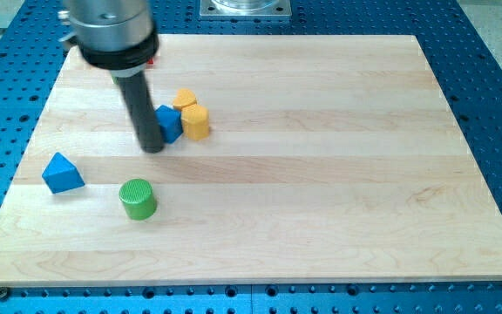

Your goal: Slide the triangle slightly upwards

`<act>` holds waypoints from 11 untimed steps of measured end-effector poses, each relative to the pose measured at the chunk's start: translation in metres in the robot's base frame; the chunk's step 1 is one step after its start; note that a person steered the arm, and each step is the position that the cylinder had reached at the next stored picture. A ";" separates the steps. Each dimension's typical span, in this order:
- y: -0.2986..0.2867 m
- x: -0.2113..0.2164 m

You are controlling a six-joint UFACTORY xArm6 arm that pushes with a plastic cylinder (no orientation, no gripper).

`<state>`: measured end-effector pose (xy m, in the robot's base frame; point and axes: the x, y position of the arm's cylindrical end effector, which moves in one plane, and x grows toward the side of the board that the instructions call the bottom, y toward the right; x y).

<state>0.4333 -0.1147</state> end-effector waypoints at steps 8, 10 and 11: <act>-0.106 0.104; -0.072 0.047; -0.069 0.052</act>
